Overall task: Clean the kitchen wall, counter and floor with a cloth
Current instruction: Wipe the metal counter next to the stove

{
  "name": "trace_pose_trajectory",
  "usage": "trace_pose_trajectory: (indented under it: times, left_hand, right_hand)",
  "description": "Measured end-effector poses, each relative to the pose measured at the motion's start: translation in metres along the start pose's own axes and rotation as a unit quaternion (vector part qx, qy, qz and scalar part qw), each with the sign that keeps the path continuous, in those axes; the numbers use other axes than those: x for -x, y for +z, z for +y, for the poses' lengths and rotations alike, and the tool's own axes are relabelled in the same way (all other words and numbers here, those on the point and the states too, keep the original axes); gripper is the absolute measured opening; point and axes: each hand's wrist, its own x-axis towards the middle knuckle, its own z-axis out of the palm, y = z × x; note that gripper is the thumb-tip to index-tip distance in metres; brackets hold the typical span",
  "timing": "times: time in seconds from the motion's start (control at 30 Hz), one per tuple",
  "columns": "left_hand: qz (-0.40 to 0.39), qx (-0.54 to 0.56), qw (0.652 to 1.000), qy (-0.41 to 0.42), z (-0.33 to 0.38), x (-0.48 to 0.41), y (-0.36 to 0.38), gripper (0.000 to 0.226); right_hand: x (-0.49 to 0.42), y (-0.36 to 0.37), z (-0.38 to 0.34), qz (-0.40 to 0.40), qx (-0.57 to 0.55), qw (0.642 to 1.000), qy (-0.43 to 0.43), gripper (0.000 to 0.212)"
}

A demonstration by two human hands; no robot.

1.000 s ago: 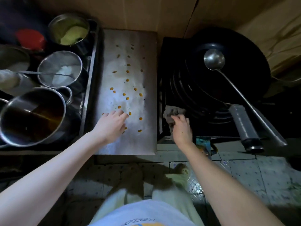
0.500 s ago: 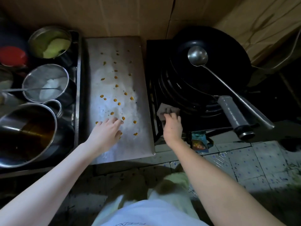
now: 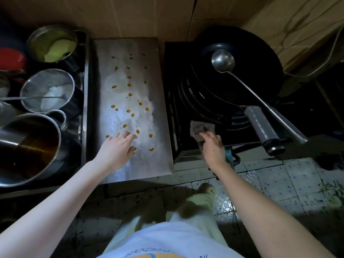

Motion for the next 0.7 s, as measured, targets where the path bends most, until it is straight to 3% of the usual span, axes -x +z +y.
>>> trace_pose_trajectory:
  times: [0.2, 0.53, 0.7]
  left_hand:
    - [0.002, 0.008, 1.0, -0.017, -0.004, 0.009, 0.004, 0.039]
    - [0.0, 0.027, 0.998, -0.048, -0.006, 0.033, 0.005, 0.038]
    - [0.004, 0.035, 0.998, -0.061, -0.006, 0.045, 0.007, 0.038]
  right_hand:
    - [0.0, -0.003, -0.012, 0.031, 0.008, 0.998, 0.046, 0.055]
    - [0.007, 0.01, -0.066, -0.015, 0.033, 0.996, -0.076, 0.055]
    - [0.012, 0.004, -0.061, -0.004, -0.049, 0.997, -0.064, 0.05]
